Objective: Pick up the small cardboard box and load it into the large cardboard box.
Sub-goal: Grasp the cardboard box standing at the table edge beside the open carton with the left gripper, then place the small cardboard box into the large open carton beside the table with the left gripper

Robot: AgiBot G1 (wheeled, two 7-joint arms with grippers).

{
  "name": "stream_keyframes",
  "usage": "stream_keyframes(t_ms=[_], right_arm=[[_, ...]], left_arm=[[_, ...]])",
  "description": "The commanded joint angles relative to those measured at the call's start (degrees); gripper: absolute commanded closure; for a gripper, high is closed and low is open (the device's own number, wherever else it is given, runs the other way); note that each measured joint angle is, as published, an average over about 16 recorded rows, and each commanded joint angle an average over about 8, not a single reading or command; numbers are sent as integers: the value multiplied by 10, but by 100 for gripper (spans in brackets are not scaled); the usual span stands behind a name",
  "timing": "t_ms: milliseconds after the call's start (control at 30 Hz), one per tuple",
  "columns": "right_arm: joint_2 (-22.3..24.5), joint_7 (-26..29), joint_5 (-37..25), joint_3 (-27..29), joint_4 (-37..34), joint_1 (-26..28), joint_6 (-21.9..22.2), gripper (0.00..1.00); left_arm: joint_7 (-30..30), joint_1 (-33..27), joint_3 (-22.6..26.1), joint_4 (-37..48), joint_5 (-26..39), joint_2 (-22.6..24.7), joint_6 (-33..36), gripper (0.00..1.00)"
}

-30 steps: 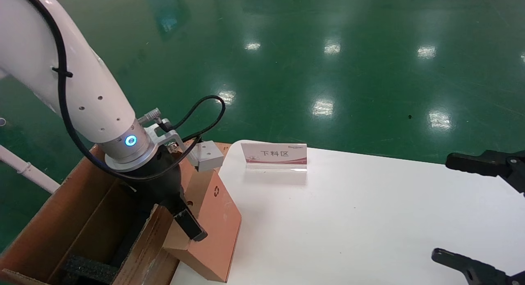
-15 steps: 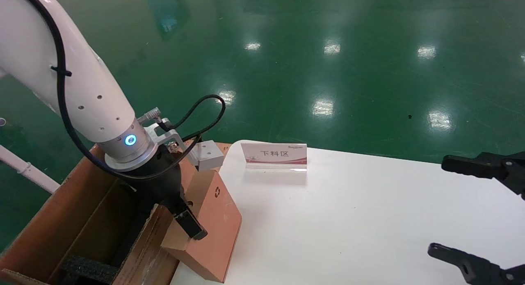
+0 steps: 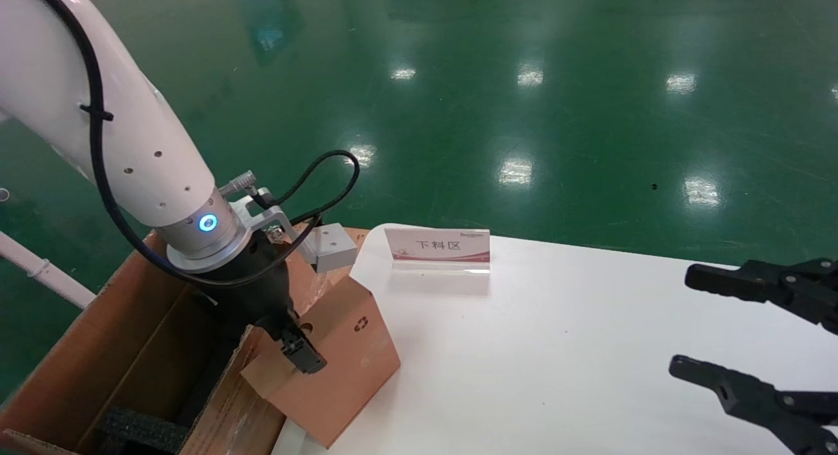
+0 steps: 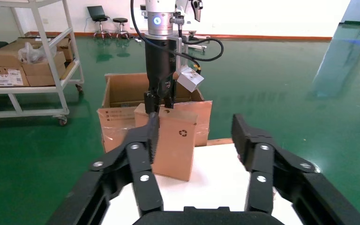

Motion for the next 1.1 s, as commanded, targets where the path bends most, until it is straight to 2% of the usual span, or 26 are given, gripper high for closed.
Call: stream_keyframes(t_ms=[33,367,567,800,933,1100], right_arm=[[0,0,0,0,0,0,0,100],[0,0,0,0,0,0,0,100],[0,0,0,0,0,0,0,100],[0,0,0,-1,-1,0,0,100],[0,-1,0,-1,-1,0,0,100],[0,-1,1,-1,-1,0,0,100]], left_arm=[[0,0,0,0,0,0,0,100],[13,-23,-12,22,-1,4,-1,100],[33,-97,-45,61,1,7,6,100],[83,-196,-71,155,5,33,42,100],[113,-246,-54,215,3,48,58,100],[136,-307,11,266,-11,57,64,100]])
